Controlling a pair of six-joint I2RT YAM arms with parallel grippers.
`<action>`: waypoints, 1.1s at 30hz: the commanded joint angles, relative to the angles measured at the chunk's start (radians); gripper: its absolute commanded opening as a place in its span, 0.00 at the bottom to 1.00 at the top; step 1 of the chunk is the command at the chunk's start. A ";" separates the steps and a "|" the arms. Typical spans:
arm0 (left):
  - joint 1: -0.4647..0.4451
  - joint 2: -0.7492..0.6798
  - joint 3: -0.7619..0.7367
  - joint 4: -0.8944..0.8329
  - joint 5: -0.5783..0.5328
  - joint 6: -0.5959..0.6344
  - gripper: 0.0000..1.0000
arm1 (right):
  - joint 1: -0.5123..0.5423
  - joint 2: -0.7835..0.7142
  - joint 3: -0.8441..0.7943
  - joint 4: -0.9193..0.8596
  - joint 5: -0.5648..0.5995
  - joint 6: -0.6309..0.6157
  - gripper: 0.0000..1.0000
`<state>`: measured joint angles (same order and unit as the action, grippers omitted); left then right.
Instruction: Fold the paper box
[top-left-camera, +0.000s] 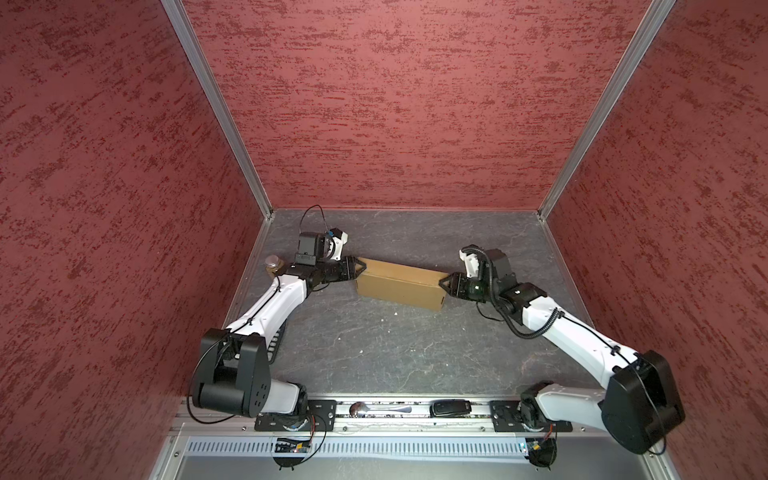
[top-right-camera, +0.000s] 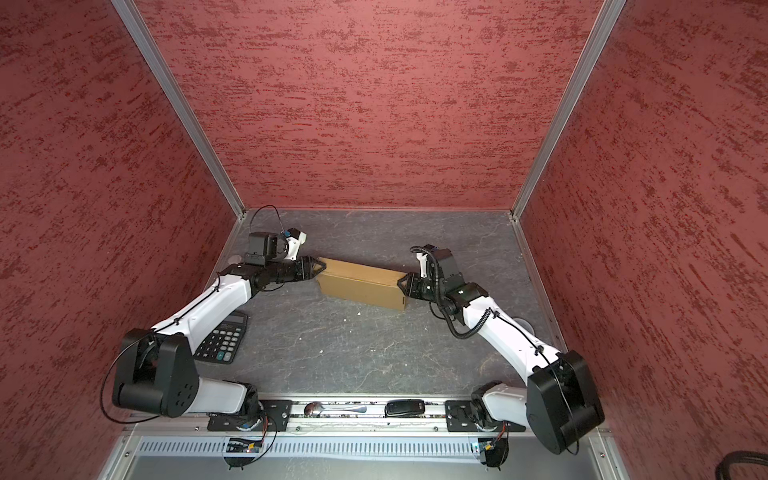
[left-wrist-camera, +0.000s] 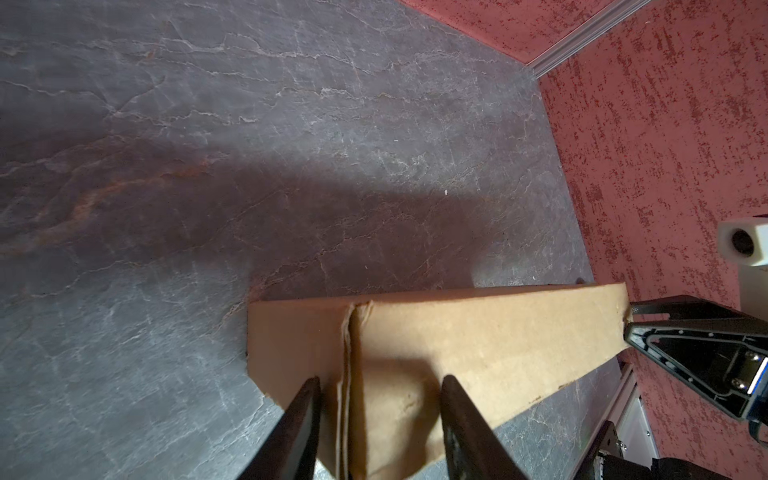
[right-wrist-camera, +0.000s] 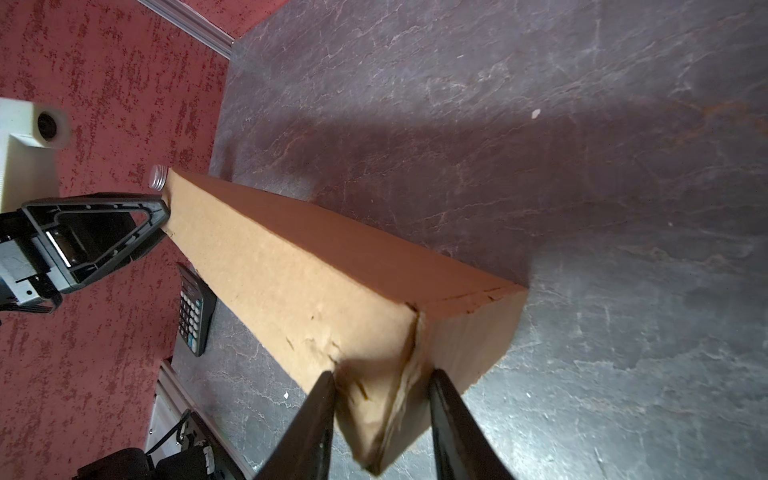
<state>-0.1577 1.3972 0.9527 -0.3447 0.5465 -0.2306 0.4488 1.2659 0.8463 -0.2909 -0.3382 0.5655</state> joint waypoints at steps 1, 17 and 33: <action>-0.032 -0.039 -0.029 -0.044 0.034 -0.002 0.47 | 0.005 0.021 0.007 -0.070 -0.022 -0.039 0.37; -0.109 -0.158 -0.133 -0.063 -0.026 -0.061 0.46 | 0.011 -0.060 -0.061 -0.084 -0.052 -0.102 0.34; -0.204 -0.239 -0.245 -0.028 -0.107 -0.134 0.46 | 0.022 -0.102 -0.159 -0.054 -0.088 -0.090 0.36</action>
<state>-0.3202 1.1557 0.7391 -0.3496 0.3782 -0.3359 0.4480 1.1370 0.7116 -0.3138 -0.3492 0.4736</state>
